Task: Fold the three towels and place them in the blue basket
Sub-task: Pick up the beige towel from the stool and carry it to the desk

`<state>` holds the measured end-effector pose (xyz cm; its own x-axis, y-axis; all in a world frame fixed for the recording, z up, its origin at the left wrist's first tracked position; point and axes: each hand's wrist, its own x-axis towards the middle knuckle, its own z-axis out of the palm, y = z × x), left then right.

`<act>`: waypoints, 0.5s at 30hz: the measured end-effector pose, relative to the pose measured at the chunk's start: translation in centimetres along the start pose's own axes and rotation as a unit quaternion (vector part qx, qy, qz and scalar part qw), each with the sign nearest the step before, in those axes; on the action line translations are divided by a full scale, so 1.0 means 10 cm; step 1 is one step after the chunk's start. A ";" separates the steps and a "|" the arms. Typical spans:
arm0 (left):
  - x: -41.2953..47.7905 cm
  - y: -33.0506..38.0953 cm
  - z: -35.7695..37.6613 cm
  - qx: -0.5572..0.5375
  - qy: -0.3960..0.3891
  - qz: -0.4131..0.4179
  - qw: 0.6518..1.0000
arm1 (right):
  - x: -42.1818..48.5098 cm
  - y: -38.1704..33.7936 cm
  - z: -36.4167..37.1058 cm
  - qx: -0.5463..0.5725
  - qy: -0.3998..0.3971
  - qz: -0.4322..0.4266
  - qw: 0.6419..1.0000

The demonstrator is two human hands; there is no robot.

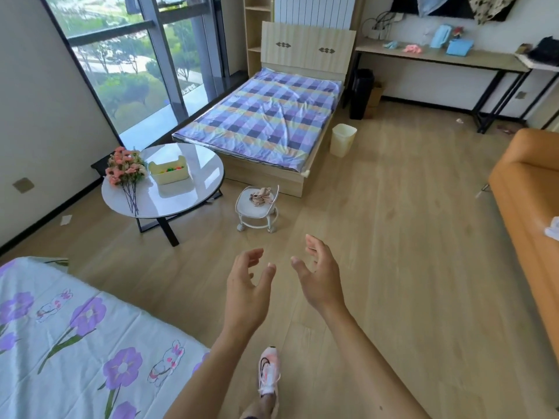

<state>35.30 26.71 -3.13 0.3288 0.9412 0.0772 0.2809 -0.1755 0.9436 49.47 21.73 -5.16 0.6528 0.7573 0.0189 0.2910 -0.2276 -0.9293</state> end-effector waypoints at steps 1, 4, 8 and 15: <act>0.21 -0.03 0.07 -0.002 0.000 -0.003 1.000 | 0.22 0.02 0.04 -0.002 -0.001 0.002 1.000; 0.87 -0.11 0.23 -0.005 0.003 -0.012 1.000 | 0.85 0.07 0.17 -0.003 -0.002 0.007 1.000; 1.69 -0.15 0.44 -0.005 -0.007 -0.017 1.000 | 1.64 0.05 0.31 -0.010 -0.005 0.004 1.000; 2.99 -0.26 0.76 0.013 -0.021 -0.037 0.999 | 3.01 0.11 0.58 -0.016 -0.010 0.015 1.000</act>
<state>51.30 53.15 -5.78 0.3438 0.9390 -0.0076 0.3285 -0.1127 0.9378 65.43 47.84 -7.77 0.6467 0.7626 -0.0159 0.2952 -0.2695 -0.9166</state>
